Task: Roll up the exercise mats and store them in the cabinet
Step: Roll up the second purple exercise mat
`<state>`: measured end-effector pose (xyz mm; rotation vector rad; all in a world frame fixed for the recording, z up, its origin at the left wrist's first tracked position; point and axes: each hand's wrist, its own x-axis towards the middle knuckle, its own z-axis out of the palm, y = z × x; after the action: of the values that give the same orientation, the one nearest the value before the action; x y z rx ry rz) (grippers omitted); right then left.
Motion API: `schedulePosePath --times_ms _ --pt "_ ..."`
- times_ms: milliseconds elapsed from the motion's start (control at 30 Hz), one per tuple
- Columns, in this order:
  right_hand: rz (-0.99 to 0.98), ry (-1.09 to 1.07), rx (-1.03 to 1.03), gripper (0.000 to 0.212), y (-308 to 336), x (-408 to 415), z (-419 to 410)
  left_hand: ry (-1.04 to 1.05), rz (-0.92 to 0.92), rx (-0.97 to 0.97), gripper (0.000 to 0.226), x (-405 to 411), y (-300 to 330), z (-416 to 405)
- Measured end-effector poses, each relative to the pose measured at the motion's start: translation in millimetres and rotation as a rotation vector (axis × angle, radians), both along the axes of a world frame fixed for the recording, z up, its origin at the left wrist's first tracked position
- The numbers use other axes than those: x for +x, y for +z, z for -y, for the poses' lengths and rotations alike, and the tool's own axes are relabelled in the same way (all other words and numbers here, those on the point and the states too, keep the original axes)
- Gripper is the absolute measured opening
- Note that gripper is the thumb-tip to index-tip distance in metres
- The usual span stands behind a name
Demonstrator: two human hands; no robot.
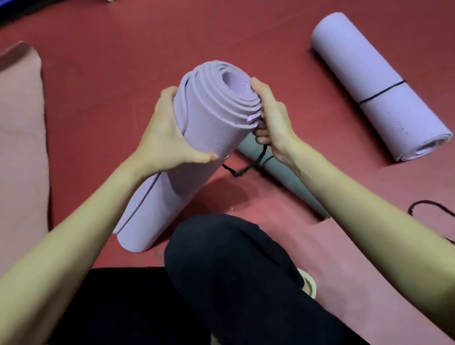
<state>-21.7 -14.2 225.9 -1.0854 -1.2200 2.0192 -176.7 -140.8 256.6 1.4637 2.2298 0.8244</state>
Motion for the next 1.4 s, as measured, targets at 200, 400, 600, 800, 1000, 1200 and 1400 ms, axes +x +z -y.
schedulePosePath --times_ms 200,400,600,800,1000,1200,1400 --pt "-0.035 -0.034 0.15 0.053 70.9 -12.9 5.3 0.041 0.059 0.182 0.121 -4.0 36.3 9.2" --pt "0.046 -0.031 0.406 0.05 119.3 -2.6 1.6 0.033 0.122 0.333 0.118 8.3 53.1 4.8" --pt "0.308 0.027 0.637 0.054 150.7 -1.3 3.1 0.041 0.147 0.42 0.122 6.0 47.0 5.1" --pt "0.524 0.133 0.793 0.041 179.0 -29.6 -0.5 0.073 0.237 0.406 0.127 -4.8 47.4 9.4" --pt "0.62 0.17 0.953 0.046 195.5 -70.0 10.2 0.078 0.307 0.326 0.135 -9.4 49.1 18.2" --pt "0.719 0.171 1.035 0.038 185.9 -80.3 14.8 0.038 1.031 0.431 0.054 10.6 92.8 29.8" --pt "0.769 0.153 1.121 0.039 178.0 -85.8 20.3 0.205 0.932 0.438 0.052 12.1 92.3 18.9"
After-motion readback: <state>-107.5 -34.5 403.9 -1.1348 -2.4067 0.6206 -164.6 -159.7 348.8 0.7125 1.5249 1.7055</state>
